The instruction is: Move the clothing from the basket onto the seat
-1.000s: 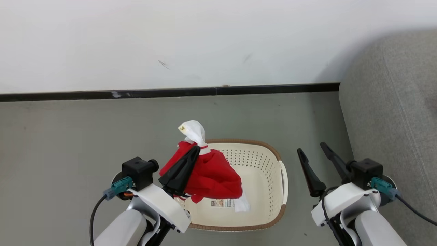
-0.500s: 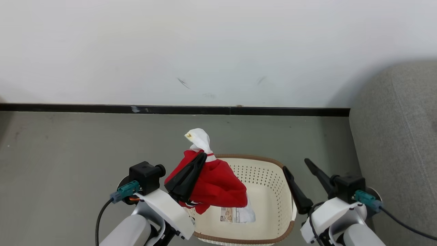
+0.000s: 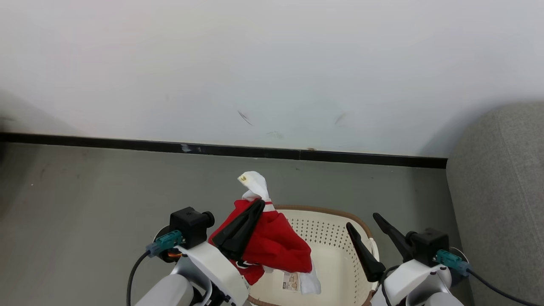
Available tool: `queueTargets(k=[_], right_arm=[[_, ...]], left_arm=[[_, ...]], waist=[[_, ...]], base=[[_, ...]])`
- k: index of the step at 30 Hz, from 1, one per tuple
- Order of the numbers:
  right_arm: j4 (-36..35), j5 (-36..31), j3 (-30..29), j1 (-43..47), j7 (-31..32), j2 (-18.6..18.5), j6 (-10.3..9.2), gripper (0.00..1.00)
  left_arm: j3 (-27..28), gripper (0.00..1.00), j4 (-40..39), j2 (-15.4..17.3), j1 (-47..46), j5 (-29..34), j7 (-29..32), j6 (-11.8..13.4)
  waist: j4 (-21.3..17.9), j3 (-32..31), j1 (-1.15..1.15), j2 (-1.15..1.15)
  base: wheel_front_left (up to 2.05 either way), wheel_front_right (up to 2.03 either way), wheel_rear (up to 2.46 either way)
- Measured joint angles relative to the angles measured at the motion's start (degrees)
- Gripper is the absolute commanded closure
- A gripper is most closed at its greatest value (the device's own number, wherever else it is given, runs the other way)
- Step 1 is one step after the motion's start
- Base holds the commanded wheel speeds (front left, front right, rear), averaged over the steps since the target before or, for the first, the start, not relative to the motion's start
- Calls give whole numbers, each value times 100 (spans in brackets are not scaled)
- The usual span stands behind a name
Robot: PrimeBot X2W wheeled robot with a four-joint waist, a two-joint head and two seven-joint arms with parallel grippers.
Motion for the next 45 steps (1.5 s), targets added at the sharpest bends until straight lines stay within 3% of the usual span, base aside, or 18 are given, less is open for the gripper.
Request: queueTargets(k=[24,45], right_arm=[[-98,99,254,99,0,-2,0,0],[-224,163,1458,98,0,-21,0,0]], left_arm=[[-23,100,-247,46,102,-43,163,120],[-47,100,-281,122,102,-42,265,153]], waist=[[-78,-58,0,0],[-119,-282,0,0]], base=[[0,0,0],[0,0,0]])
